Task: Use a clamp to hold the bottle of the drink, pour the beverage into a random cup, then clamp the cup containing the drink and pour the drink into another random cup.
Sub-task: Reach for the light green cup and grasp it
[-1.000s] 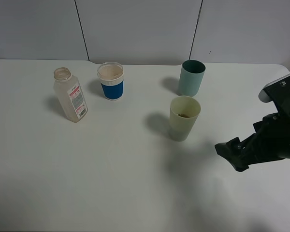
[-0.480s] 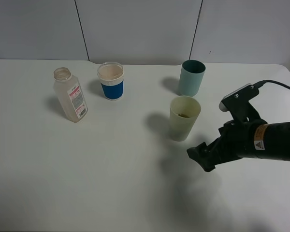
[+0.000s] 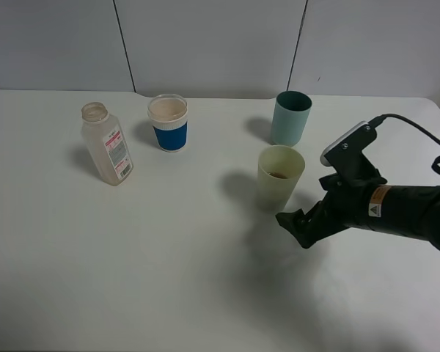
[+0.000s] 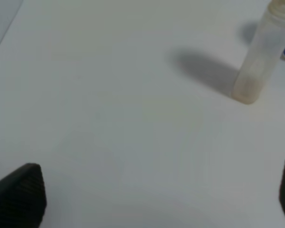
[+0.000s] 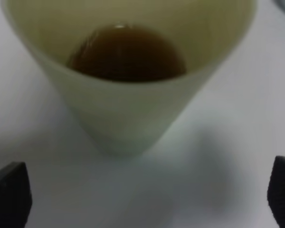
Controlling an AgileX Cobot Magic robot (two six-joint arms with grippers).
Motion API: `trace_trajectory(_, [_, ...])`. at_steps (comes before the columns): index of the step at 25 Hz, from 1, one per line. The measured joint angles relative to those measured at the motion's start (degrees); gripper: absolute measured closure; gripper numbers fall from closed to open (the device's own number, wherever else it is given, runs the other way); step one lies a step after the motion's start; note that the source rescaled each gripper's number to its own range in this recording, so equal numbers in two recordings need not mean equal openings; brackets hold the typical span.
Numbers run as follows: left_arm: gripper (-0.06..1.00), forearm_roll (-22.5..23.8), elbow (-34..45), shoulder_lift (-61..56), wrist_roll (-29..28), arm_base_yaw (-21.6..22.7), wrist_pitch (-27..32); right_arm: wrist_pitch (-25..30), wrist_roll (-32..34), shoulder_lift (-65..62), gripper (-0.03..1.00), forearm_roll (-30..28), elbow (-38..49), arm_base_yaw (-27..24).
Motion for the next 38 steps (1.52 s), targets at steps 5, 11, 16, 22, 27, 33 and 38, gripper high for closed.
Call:
trace_trajectory(5, [-0.06,0.0,0.0,0.0,0.0,0.0,0.0,-11.8,-4.1,6.5,-0.03,0.7,0.0,-0.1])
trace_trajectory(11, [-0.06,0.0,0.0,0.0,0.0,0.0,0.0,-25.7,-4.4,11.9,-0.03,0.7,0.0,-0.1])
trace_trajectory(16, [-0.06,0.0,0.0,0.0,0.0,0.0,0.0,-30.8,-4.4,14.8,-0.03,0.7,0.0,-0.1])
trace_trajectory(22, [-0.06,0.0,0.0,0.0,0.0,0.0,0.0,-34.0,-4.6,16.8,-0.03,0.7,0.0,-0.1])
trace_trajectory(27, [-0.06,0.0,0.0,0.0,0.0,0.0,0.0,-35.5,-4.6,18.7,-0.03,0.7,0.0,-0.1])
trace_trajectory(33, [-0.06,0.0,0.0,0.0,0.0,0.0,0.0,-37.7,-4.6,18.8,-0.03,0.7,0.0,-0.1])
trace_trajectory(38, [-0.06,0.0,0.0,0.0,0.0,0.0,0.0,-38.5,-4.6,18.8,0.13,0.7,0.0,-0.1])
